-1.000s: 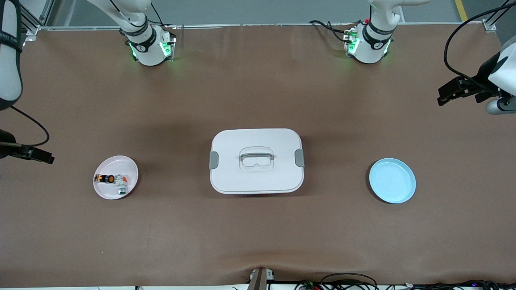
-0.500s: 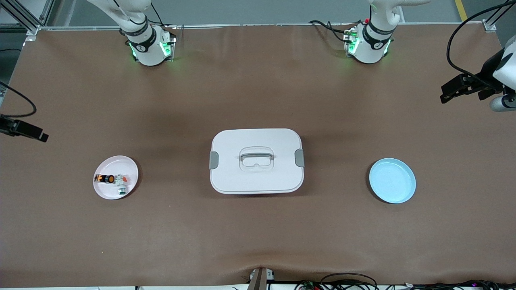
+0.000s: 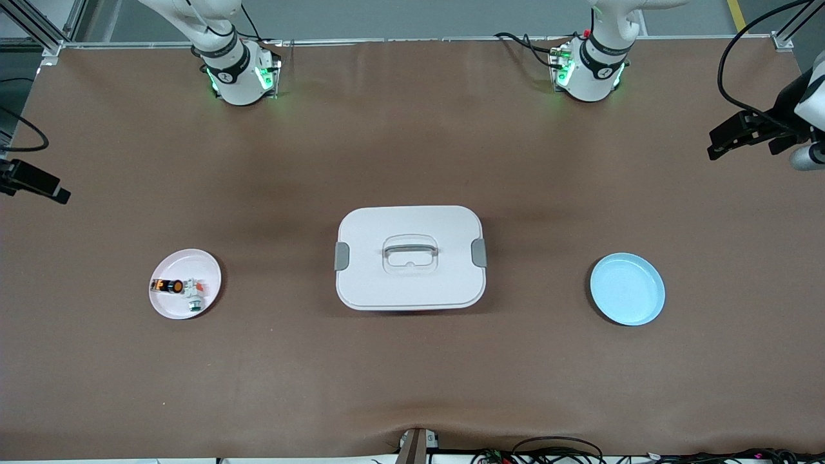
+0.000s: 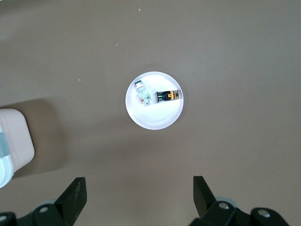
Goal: Transfer orange switch to right arm and place
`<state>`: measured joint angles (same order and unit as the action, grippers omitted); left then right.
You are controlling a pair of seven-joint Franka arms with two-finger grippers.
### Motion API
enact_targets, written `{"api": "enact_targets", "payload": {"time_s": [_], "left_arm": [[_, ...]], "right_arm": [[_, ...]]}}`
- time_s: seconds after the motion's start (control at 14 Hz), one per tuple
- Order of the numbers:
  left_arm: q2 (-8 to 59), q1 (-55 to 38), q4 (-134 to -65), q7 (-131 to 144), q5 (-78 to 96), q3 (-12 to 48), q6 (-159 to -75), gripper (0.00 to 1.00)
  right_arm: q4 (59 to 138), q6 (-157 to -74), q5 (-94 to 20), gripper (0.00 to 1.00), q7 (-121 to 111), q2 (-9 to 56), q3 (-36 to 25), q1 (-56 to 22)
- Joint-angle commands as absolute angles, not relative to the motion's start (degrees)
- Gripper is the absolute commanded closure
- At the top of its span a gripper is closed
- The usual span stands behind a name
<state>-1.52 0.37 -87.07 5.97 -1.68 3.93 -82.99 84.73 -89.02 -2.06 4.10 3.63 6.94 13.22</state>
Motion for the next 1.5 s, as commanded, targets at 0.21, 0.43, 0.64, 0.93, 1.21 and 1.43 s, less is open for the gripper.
{"api": "enact_targets", "payload": {"time_s": [0.21, 0.43, 0.64, 0.93, 1.21, 1.43], "left_arm": [[-3.5, 0.5, -88.6, 3.0, -1.9, 3.8, -82.1, 0.00], [-3.3, 0.4, -87.7, 3.6, -1.7, 4.0, -82.1, 0.00], [-2.9, 0.0, -86.7, 3.6, -1.8, 4.1, -82.1, 0.00], [-2.8, 0.0, -86.2, 3.6, -1.8, 4.1, -82.1, 0.00], [-2.5, 0.0, -85.3, 3.3, -1.4, 4.1, -82.0, 0.00], [-2.5, -0.1, -85.4, 2.9, -1.7, 4.2, -81.7, 0.00]], "right_arm": [[87.4, -87.9, -2.0, 0.00, 2.5, 0.7, 5.7, 10.2], [87.4, -86.9, -2.1, 0.00, 1.8, 0.9, -2.5, 3.4], [87.3, -86.9, -2.0, 0.00, -3.0, 1.0, -3.0, 3.8], [87.4, -87.1, -1.7, 0.00, -3.3, 1.0, -2.7, 3.7], [87.4, -87.3, -1.6, 0.00, -3.1, 1.0, -2.6, 3.3], [87.5, -87.7, -1.6, 0.00, -3.1, 1.1, -2.5, 3.3]]}}
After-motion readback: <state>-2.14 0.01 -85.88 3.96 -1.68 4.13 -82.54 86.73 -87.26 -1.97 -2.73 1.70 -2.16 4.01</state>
